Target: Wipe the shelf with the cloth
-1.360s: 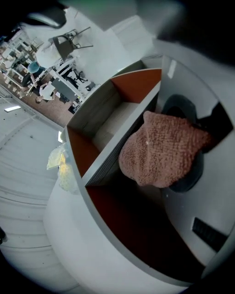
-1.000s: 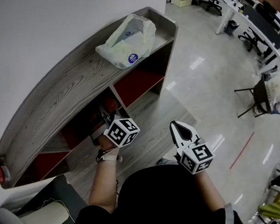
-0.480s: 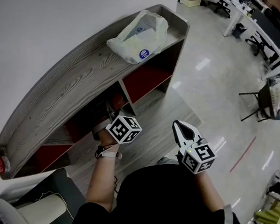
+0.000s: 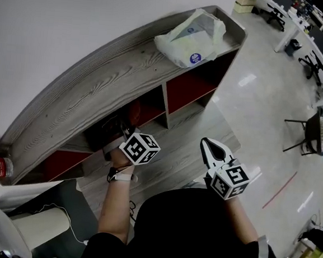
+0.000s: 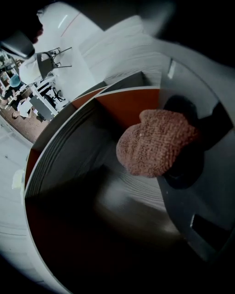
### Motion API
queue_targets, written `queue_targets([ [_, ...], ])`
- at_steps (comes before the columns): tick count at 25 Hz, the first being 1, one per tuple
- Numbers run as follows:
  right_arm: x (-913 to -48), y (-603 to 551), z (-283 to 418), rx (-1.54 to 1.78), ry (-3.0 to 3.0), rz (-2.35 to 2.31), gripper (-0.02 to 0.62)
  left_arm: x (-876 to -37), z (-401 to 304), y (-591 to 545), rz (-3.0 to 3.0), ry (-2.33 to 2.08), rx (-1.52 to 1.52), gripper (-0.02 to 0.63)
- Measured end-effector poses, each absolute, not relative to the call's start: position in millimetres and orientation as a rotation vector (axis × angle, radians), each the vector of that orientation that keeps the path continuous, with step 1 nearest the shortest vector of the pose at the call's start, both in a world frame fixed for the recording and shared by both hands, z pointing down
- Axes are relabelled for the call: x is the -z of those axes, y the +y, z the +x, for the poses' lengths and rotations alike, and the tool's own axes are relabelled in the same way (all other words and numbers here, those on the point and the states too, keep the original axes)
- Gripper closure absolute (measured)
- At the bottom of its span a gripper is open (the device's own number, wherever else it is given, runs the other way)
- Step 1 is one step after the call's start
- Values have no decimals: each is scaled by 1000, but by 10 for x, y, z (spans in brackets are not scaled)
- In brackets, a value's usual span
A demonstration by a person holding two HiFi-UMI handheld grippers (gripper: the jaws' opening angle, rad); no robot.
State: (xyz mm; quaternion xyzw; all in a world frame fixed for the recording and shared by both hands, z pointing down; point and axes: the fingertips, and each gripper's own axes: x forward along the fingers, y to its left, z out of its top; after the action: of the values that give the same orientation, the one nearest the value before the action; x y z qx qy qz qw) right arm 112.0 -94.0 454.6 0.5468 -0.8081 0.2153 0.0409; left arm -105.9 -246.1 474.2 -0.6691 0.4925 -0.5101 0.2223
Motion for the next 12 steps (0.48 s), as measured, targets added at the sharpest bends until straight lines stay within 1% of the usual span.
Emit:
queue_targets([
  [8,-4570,-1078,672,-652,-2568,1472,597,-4768,-1752,-2211,-1760,1532,1485,526],
  [12,-4586,-1136,404,-649,-2620,1352,598,-4793,-1883,-2033,-1709,1548,1530,538],
])
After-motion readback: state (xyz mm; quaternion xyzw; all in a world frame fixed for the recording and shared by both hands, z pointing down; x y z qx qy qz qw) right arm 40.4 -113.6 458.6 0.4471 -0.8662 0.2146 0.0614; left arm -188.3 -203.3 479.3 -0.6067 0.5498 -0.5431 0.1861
